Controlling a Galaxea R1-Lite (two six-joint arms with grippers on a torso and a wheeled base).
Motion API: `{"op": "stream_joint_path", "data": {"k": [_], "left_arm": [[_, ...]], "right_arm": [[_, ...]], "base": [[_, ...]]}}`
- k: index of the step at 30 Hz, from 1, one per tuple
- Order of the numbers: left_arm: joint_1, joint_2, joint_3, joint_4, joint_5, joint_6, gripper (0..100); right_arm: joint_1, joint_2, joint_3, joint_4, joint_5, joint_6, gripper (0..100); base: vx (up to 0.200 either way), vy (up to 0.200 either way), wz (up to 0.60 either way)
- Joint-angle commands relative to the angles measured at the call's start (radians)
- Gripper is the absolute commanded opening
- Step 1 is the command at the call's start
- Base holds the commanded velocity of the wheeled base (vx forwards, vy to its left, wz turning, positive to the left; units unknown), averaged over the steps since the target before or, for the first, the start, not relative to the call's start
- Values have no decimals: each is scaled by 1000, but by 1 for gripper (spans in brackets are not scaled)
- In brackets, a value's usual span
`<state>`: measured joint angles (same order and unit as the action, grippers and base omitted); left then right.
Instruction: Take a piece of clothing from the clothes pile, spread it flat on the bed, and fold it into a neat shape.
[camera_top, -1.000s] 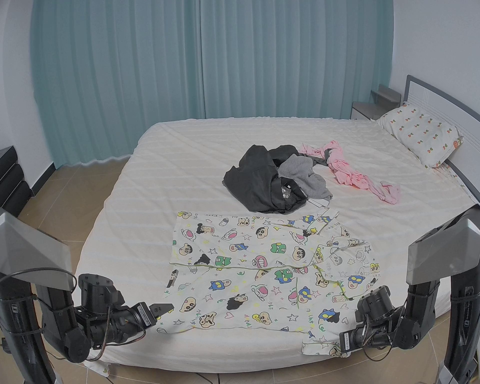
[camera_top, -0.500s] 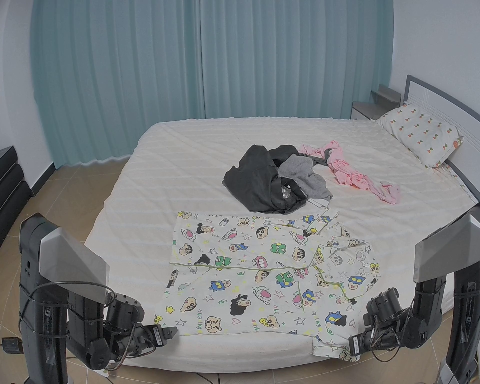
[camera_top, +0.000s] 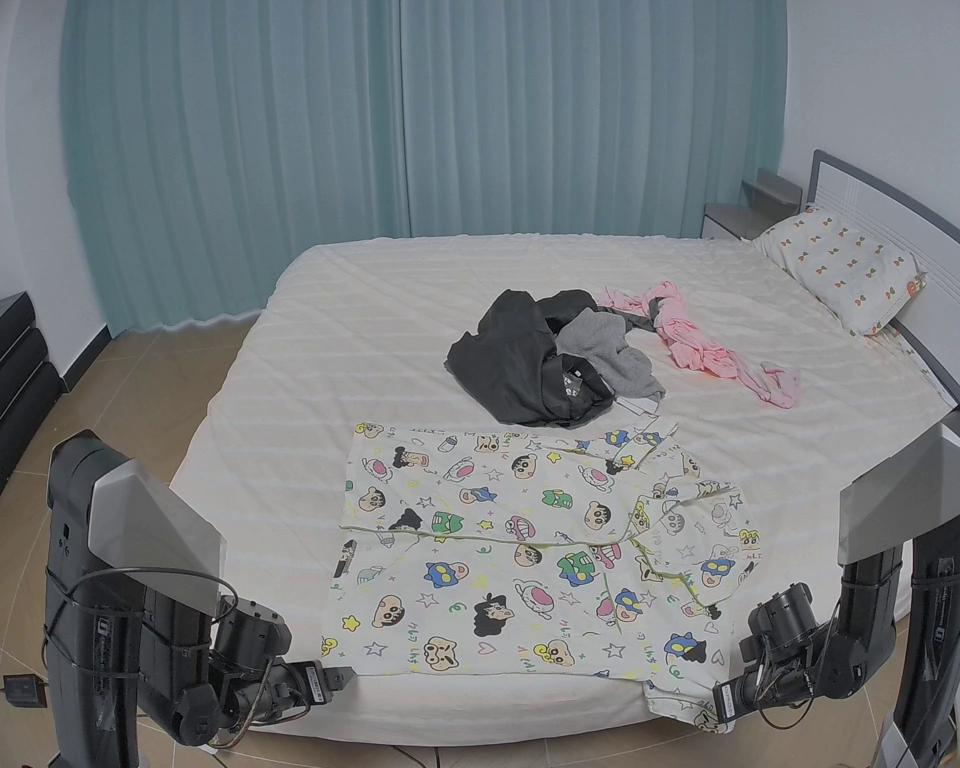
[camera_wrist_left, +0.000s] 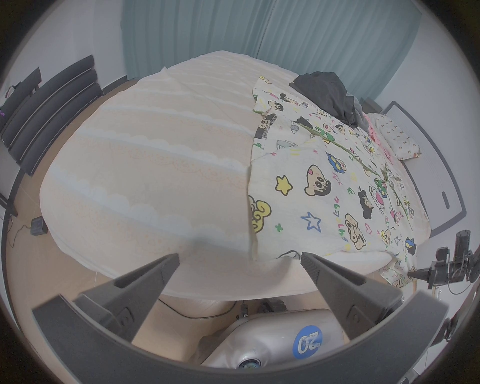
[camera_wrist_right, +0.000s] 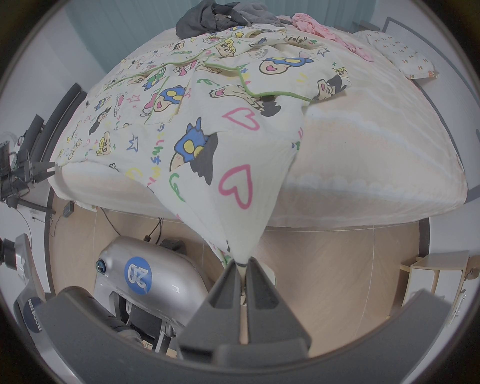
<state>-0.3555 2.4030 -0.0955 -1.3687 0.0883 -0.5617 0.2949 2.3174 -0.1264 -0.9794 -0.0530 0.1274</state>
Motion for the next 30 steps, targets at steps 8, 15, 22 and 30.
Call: {"op": "stream_joint_path", "data": {"k": [8,15,22,30], "left_arm": [[29,-79,11,-4,-33,-144,100],[41,-196,-1,-4,-142,-233,100],[46,-314,3,-4,-292,-353,100],[44,-306,2,-4,-298,-354,100]], "right_arm": [[-26,-101,60,-68,8,-11,100],[-82,-273,-67,-107,16,23,100],[-43,-251,-368,-73,16,282,100],[-39,-44,-760,85,13,544,100]], "base": [[0,0,0],[0,0,0],[29,0,0],[200,0,0]]}}
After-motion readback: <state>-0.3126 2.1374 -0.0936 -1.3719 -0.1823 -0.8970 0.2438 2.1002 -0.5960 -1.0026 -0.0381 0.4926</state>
